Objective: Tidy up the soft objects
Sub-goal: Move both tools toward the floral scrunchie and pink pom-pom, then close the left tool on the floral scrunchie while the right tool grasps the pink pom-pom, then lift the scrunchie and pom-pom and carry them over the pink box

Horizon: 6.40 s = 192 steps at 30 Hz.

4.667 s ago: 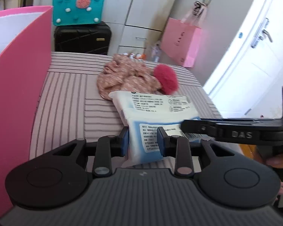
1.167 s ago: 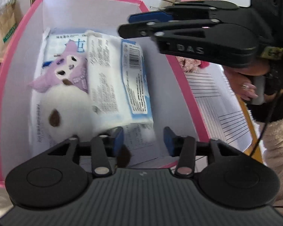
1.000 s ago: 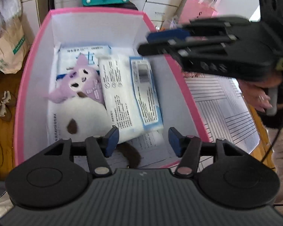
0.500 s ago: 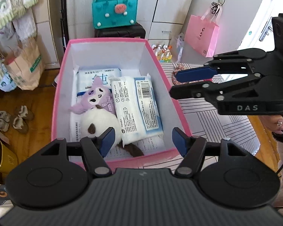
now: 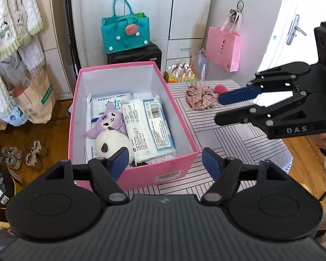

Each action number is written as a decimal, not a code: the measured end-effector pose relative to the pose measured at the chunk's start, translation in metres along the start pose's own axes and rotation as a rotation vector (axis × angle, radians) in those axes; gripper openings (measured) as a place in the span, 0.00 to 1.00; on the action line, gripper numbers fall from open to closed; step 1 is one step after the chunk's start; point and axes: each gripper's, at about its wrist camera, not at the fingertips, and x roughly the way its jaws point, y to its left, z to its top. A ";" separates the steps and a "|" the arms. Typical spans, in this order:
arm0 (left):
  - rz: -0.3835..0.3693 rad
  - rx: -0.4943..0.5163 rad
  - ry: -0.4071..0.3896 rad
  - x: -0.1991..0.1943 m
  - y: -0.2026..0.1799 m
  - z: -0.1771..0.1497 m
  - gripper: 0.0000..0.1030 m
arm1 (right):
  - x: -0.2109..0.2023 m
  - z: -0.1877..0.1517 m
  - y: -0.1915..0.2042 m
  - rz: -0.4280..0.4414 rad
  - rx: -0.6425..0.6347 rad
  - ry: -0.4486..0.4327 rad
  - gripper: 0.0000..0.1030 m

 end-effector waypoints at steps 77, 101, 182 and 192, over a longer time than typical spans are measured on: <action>0.140 0.043 -0.184 0.280 -0.145 0.057 0.99 | 0.072 -0.149 -0.283 -0.139 0.580 -0.119 0.79; 0.193 -0.062 -0.077 0.338 -0.129 0.070 1.00 | 0.069 -0.155 -0.278 -0.233 0.382 -0.084 0.52; -0.238 -0.016 0.040 0.091 -0.080 0.003 0.21 | -0.045 -0.120 -0.076 -0.066 0.257 0.002 0.51; -0.177 -0.029 0.007 0.044 -0.042 -0.016 0.21 | -0.038 -0.090 -0.043 0.008 0.176 -0.004 0.53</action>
